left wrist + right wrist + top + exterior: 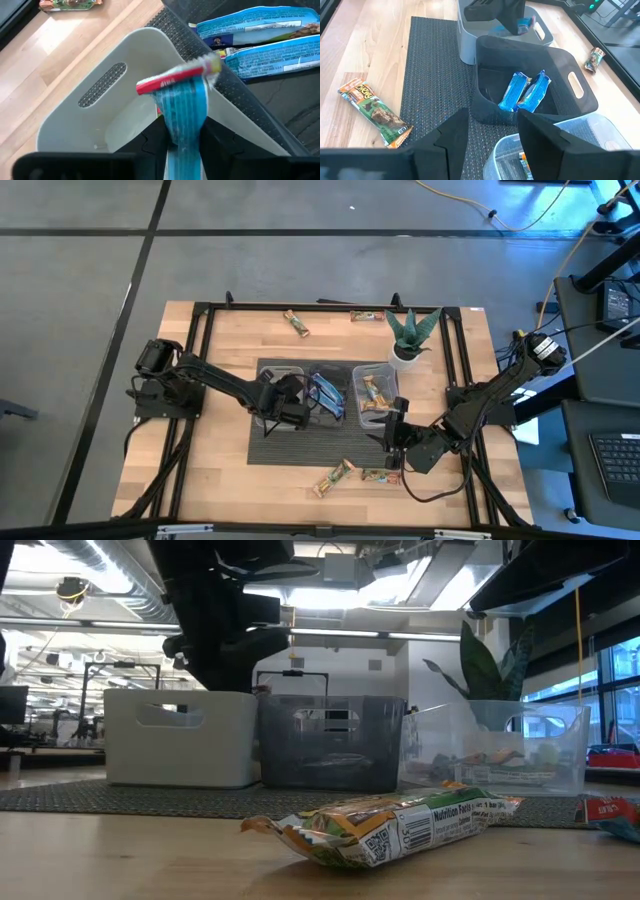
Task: Pick and place Granola Bars by type
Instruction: Put the red granola bar into the gray bin
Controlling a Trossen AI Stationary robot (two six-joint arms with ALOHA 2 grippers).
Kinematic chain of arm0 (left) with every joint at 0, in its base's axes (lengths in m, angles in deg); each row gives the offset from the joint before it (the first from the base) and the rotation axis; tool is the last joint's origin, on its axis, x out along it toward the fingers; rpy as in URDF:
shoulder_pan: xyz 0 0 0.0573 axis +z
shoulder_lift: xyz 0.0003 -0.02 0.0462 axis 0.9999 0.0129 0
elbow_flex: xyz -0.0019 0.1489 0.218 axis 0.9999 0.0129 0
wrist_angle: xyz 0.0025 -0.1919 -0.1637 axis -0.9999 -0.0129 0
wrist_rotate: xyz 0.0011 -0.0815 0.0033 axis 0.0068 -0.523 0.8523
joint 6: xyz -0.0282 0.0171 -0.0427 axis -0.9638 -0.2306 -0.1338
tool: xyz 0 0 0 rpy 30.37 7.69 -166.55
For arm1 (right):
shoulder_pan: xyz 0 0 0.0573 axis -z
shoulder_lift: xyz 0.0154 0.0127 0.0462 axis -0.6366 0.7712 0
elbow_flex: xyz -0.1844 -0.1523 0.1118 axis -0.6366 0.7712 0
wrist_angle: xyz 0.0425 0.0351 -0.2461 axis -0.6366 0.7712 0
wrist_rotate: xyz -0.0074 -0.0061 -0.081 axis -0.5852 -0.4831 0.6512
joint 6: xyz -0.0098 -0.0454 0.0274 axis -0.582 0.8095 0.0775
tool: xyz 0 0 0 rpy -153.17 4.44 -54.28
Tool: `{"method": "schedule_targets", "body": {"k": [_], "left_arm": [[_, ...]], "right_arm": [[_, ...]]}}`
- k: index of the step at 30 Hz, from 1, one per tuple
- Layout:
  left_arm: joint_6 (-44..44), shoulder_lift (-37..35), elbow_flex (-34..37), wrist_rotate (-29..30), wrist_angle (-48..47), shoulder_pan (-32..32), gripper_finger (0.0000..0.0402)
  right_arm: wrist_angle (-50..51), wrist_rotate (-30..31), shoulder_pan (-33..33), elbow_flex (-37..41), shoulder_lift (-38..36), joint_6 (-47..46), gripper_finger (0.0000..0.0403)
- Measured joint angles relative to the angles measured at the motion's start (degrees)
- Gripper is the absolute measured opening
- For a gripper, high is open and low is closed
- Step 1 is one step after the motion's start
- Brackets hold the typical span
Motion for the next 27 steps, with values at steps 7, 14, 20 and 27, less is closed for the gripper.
{"method": "schedule_targets", "body": {"k": [7, 14, 20, 27], "left_arm": [[3.2, 0.0, 0.0, 0.0, 0.0, 0.0, 0.0127], [8.0, 0.0, -1.4, 0.0, -0.1, -0.1, 0.0132], [8.0, 0.0, -1.9, -0.3, 0.9, -0.1, 0.013], [14.2, 0.0, -3.3, 5.9, 8.5, -1.8, 0.013]], "right_arm": [[-0.3, 0.0, 0.0, 0.0, 0.0, 0.0, 0.0172], [-1.9, -4.8, 0.0, -0.4, 0.0, 3.0, 0.0172], [-2.0, -22.6, 0.0, -4.3, 0.0, 7.5, 0.0172], [1.5, -30.9, -0.9, -4.7, 1.9, -1.9, 0.0172]]}}
